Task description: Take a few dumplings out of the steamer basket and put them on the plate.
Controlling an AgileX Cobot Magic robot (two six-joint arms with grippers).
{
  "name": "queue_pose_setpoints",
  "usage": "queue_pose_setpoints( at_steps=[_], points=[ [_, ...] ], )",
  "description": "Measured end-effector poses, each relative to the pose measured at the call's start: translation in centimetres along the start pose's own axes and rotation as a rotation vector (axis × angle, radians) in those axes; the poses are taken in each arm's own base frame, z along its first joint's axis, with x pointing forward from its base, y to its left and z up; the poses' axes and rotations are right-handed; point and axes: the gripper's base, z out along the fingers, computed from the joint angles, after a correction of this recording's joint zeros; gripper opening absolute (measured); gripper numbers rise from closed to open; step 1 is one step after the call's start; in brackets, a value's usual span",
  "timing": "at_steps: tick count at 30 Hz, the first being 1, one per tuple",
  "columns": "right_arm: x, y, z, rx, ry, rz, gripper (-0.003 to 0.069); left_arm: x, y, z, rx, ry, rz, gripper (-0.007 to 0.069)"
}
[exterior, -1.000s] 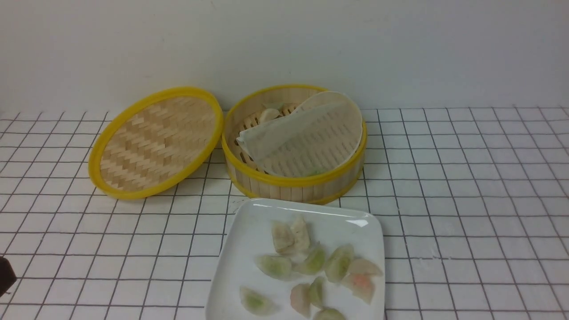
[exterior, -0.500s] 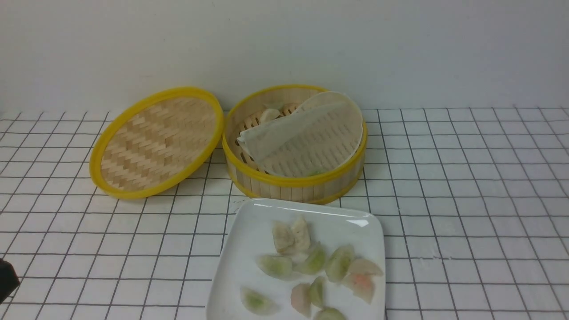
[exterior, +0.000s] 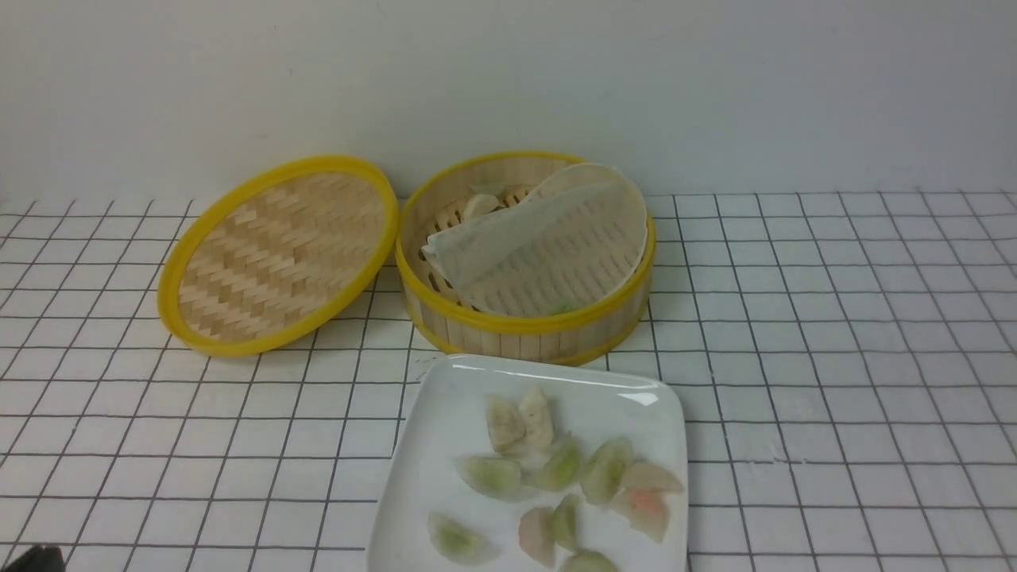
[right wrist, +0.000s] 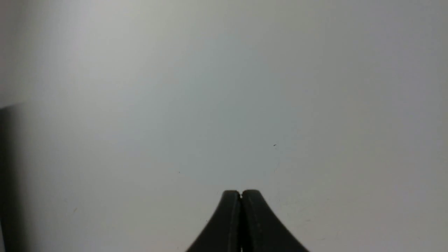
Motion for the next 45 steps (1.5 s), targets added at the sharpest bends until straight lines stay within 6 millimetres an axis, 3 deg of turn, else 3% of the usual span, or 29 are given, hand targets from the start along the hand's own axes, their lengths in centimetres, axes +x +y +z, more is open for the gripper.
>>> queue_pose_setpoints(
  at_steps=[34, 45],
  points=[
    [0.4, -0.1, 0.0, 0.002, 0.012, -0.064, -0.0015, 0.7, 0.1, 0.2, -0.021, 0.037, 0.001, -0.0006],
    [7.2, -1.5, -0.4, 0.033, 0.268, -0.201, -0.0015, 0.7, 0.1, 0.2, -0.021, 0.037, 0.001, -0.0006]
  ],
)
